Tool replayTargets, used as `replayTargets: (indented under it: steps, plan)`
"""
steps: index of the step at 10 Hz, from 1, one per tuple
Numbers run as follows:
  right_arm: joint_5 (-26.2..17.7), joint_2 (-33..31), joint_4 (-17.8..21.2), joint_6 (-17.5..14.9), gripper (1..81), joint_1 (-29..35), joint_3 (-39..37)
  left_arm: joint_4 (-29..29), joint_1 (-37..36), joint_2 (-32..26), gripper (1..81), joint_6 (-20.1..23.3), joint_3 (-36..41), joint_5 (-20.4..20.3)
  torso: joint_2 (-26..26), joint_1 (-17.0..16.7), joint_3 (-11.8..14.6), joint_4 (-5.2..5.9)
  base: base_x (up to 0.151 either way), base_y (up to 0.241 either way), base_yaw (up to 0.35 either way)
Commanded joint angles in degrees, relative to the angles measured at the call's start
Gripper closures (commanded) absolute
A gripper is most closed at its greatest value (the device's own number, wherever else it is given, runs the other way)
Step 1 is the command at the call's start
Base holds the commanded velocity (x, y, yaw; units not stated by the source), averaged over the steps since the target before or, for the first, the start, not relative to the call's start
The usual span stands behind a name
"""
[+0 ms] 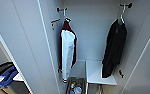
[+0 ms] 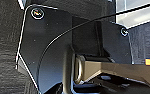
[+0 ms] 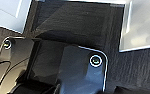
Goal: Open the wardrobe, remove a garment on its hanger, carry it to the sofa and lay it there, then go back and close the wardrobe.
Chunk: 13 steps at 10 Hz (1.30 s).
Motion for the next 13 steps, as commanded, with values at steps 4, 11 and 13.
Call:
replayTargets:
  steps: [4, 11, 13]
  plan:
    - [1.62, 4.42, 11.94, 0.65, 1.0, -9.11, -8.76, 1.63, -1.98, 0.26, 1.0, 0.24, 0.58, 2.74, 0.00, 0.00, 0.00, 0.00, 0.000, 0.000, 0.000]
    - [5.58, 7.68, 36.50, -30.32, 1.0, -13.60, -13.09, 0.67, -0.93, 0.17, 1.0, -0.46, 0.40, 3.09, -0.02, 0.00, 0.00, 0.00, 0.000, 0.000, 0.000]
    - [5.49, 8.29, 42.26, -34.33, 1.0, -13.61, -13.18, 0.50, -0.92, -0.18, 1.0, -0.63, 0.31, 5.10, -0.02, 0.00, 0.02, 0.00, 0.000, 0.000, 0.000]
